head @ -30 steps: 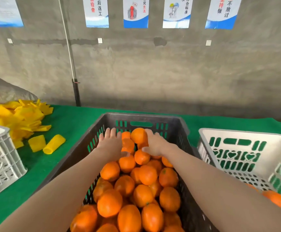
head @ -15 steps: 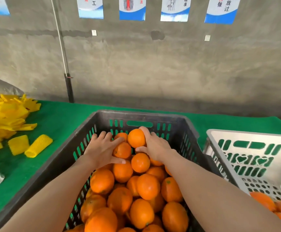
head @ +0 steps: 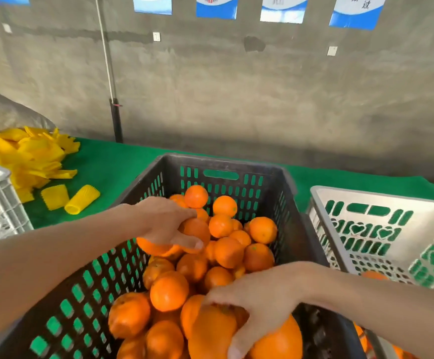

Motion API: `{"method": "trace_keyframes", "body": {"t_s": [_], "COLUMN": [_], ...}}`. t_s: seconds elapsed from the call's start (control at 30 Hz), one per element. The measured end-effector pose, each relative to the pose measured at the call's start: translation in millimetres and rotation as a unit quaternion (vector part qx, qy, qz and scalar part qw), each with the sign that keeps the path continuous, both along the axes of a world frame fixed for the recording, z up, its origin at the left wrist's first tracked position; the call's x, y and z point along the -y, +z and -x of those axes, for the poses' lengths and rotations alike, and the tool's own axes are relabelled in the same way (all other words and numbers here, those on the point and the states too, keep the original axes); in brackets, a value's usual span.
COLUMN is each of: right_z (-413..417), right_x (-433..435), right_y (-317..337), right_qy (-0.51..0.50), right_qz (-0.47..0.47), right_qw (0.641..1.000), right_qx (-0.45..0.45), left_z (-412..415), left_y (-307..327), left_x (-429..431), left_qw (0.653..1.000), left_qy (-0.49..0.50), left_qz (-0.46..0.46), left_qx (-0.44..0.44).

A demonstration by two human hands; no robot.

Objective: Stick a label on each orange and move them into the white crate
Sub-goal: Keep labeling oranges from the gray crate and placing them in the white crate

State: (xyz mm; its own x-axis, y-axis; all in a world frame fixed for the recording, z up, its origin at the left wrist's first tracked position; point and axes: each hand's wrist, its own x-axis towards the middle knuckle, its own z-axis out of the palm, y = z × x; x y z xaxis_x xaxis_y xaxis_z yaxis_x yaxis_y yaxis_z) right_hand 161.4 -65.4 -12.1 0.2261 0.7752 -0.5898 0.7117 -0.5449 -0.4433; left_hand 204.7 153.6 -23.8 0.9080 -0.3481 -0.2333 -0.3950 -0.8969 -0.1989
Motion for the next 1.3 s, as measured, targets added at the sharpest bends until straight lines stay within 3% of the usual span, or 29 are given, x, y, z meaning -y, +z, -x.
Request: {"method": "trace_keyframes", "body": {"t_s": [0.1,0.17,0.2,0.23,0.3,0.33,0.37,0.43,0.53,0.67,0.8,0.87,0.93,1.0,1.07,1.17,1.3], "right_z": [-12,-38,-54,-71,-101,-114,-126,-147,-171,-186,-202,-205,-200,-190,-177,-160,-122], "right_x": [7,8,7,4,-7,-13,-21,-37,-60,-76,-71,-65,-63,-64,-64,-50,-14], "right_y": [16,23,22,16,-2,-14,-27,-46,-70,-108,-109,-103,-100,-96,-86,-50,4], "right_qy": [-0.05,-0.158,-0.206,-0.225,-0.252,-0.282,-0.323,-0.429,-0.544,-0.6,-0.632,-0.644,-0.637,-0.594,-0.54,-0.472,-0.377], "right_qz": [0.028,-0.012,-0.034,-0.035,0.002,0.016,0.018,-0.003,-0.018,-0.044,-0.054,-0.052,-0.057,-0.067,-0.069,-0.034,0.02], "right_qw": [0.994,0.985,0.978,0.968,0.941,0.93,0.921,0.887,0.832,0.79,0.77,0.762,0.766,0.795,0.83,0.871,0.919], "right_qx": [-0.098,-0.06,0.008,0.102,0.225,0.234,0.218,0.17,0.107,0.117,0.074,0.052,0.062,0.098,0.123,0.13,0.115], "left_z": [42,50,45,36,5,-13,-31,-66,-106,-137,-157,-159,-156,-148,-141,-129,-88], "left_y": [1,13,18,20,12,3,-9,-33,-66,-89,-79,-82,-89,-95,-93,-67,-10], "left_x": [0,-1,-1,-1,4,7,10,12,11,2,-4,3,10,12,10,12,17], "left_qw": [0.974,0.899,0.866,0.863,0.937,0.972,0.985,0.978,0.954,0.934,0.891,0.883,0.869,0.836,0.826,0.853,0.912], "left_qy": [0.04,0.094,0.115,0.126,0.129,0.123,0.129,0.184,0.275,0.326,0.369,0.38,0.393,0.418,0.422,0.387,0.296], "left_qz": [0.089,0.177,0.21,0.219,0.174,0.133,0.104,0.089,0.111,0.144,0.248,0.267,0.297,0.354,0.374,0.35,0.282], "left_qx": [-0.203,-0.389,-0.439,-0.437,-0.273,-0.151,-0.045,0.053,0.05,0.011,-0.089,-0.076,-0.044,-0.016,0.019,0.031,-0.02]}}
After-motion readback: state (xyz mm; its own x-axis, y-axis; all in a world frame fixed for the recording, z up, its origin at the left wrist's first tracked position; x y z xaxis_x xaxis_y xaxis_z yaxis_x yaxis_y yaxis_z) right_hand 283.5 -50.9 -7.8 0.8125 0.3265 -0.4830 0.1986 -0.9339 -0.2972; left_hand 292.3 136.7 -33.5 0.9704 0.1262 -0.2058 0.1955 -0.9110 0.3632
